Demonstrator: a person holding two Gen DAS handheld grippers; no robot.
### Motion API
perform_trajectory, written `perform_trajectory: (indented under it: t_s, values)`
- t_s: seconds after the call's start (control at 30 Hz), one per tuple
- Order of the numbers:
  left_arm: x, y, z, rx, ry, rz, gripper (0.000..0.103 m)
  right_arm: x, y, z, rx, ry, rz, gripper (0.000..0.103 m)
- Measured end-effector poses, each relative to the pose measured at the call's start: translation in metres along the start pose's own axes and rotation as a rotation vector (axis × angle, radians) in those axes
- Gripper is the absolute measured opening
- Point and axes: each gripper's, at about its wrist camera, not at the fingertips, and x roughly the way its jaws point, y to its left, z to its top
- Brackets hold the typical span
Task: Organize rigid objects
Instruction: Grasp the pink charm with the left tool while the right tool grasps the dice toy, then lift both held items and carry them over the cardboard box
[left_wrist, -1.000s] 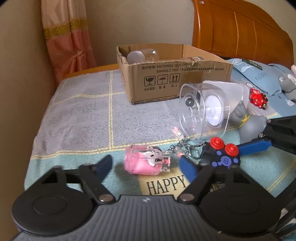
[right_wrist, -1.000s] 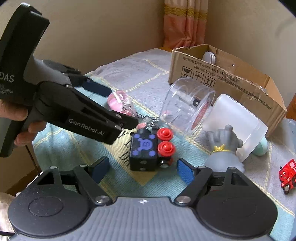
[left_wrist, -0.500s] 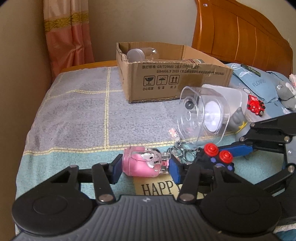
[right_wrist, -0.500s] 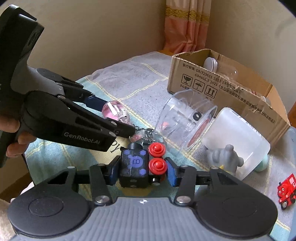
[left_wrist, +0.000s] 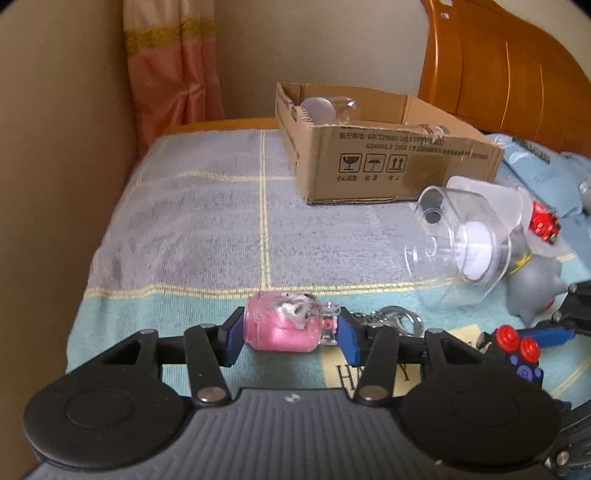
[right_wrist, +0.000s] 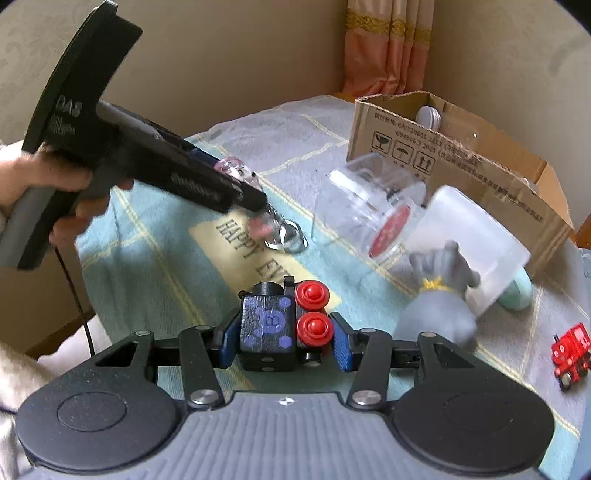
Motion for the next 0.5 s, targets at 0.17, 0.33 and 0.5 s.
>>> perform_trajectory:
  t_s: [0.17, 0.33, 0.5]
  values:
    - [-0.0063, 0.0005, -0.0057, 0.02, 0.012, 0.001, 0.05, -0.0082, -0.0021, -0.0076, 0.008, 0.013, 0.0, 0.055]
    - [-0.0069, -0.0035, -0.0081, 0.028, 0.005, 0.011, 0.051, -0.0046, -0.0024, -0.007, 0.013, 0.006, 0.004, 0.056]
    - [-0.0059, -0.0051, -0.0084, 0.035, 0.001, 0.002, 0.054, -0.0021, -0.0007, -0.0043, 0.007, 0.003, 0.006, 0.057]
